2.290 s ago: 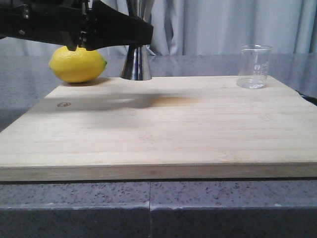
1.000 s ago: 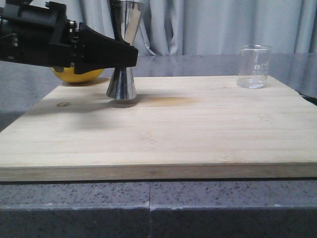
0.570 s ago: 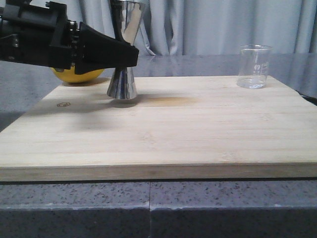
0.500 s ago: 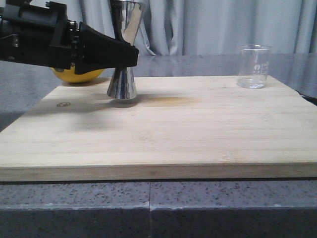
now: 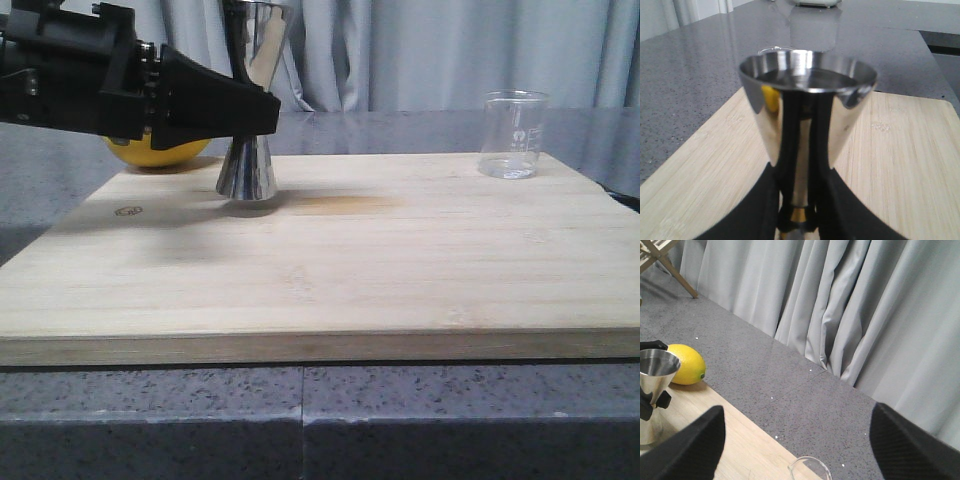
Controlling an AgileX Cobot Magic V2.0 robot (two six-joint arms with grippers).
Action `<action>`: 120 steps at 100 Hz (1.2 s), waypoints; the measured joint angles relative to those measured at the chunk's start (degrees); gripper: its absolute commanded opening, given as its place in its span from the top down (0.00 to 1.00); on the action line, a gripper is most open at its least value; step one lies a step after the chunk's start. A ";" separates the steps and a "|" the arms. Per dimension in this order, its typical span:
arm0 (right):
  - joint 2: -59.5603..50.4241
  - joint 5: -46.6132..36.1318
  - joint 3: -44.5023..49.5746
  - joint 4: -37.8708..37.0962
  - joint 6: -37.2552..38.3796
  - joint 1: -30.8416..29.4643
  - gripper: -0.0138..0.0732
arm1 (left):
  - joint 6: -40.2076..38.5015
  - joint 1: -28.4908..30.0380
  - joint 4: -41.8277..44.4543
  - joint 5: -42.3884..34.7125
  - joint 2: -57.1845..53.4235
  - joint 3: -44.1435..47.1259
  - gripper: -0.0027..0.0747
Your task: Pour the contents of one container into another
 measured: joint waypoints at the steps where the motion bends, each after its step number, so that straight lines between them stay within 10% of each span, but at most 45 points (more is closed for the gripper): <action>1: 0.00 0.00 0.00 0.00 0.00 0.00 0.22 | 0.00 0.00 0.00 0.00 0.00 0.00 0.99; 120: 0.00 0.46 0.00 -0.14 0.00 0.00 0.22 | 1.83 0.00 -1.36 0.57 1.90 1.15 0.99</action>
